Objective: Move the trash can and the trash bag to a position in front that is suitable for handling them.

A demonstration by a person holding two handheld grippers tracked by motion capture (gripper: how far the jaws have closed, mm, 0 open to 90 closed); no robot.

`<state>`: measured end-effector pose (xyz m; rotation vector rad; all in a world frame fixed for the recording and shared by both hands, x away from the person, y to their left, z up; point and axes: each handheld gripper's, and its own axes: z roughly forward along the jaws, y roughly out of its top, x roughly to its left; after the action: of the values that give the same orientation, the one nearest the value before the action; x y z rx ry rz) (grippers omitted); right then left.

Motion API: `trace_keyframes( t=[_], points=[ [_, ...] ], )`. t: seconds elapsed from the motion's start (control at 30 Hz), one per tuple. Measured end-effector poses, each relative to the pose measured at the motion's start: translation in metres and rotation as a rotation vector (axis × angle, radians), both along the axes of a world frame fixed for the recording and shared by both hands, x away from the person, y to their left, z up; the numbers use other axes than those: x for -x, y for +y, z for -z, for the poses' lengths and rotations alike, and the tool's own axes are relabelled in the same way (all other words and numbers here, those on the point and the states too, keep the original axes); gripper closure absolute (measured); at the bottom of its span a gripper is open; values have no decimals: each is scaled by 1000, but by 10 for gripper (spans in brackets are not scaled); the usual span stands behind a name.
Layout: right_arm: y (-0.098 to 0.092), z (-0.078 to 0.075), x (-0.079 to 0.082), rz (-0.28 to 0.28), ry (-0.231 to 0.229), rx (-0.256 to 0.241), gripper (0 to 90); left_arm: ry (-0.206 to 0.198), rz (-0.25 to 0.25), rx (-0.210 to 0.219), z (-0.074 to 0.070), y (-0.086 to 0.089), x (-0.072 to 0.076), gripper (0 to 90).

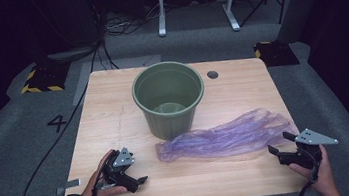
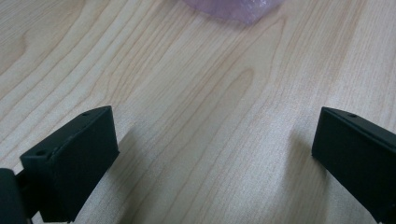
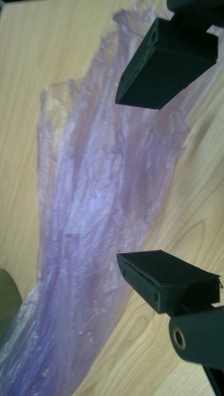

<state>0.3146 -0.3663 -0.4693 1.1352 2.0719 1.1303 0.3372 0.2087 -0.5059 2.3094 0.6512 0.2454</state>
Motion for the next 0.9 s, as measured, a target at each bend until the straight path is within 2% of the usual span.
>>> trace_keyframes(
  t=[0.27, 0.5, 0.63, 0.7, 0.9],
  points=[
    [22, -20, 2, -10, -74, -2, 239, 0, 0, 0, 0, 0, 0, 0],
    [46, -23, -6, -44, -64, 43, 247, 0, 0, 0, 0, 0, 0, 0],
    [58, -25, -14, -46, -53, 15, 237, 0, -1, 2, 0, 0, 0, 0],
    [63, -24, -17, -52, -47, 18, 235, 0, -1, 2, 0, 0, 0, 0],
    [84, -18, -29, -111, -28, 23, 250, 1, 0, -1, 0, 0, -1, 0]
  ],
)
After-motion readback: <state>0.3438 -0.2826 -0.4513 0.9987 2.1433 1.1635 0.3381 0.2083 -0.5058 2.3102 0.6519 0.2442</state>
